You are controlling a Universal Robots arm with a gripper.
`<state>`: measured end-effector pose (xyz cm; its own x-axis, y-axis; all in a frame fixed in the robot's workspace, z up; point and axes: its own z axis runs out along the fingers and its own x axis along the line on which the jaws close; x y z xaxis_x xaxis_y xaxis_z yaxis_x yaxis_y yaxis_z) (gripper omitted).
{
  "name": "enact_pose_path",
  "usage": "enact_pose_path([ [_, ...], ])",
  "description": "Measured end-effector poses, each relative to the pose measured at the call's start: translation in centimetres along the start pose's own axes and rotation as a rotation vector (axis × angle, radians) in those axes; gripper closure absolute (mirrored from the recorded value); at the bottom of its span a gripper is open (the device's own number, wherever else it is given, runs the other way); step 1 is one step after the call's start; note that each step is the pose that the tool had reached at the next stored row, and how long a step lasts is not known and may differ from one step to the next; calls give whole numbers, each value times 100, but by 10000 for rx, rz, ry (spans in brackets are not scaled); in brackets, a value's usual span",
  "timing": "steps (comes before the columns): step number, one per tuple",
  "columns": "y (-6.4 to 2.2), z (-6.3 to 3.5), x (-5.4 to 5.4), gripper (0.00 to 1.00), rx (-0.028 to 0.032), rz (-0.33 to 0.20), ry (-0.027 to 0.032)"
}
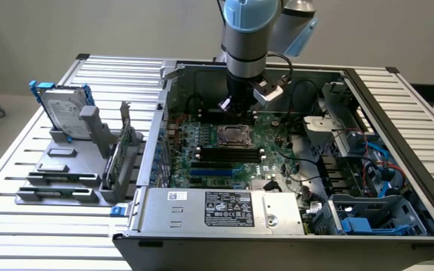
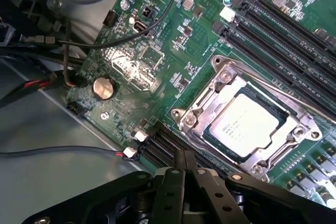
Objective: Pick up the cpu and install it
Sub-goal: 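Install the first cpu locking lever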
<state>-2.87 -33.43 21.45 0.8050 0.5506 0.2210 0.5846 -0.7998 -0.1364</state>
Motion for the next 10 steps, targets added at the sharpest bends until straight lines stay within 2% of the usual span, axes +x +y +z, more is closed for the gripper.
enact_pose_path([
  [5, 32, -28, -20, 89, -7, 76, -63],
  [10, 103, -79, -76, 89, -22, 83, -111],
])
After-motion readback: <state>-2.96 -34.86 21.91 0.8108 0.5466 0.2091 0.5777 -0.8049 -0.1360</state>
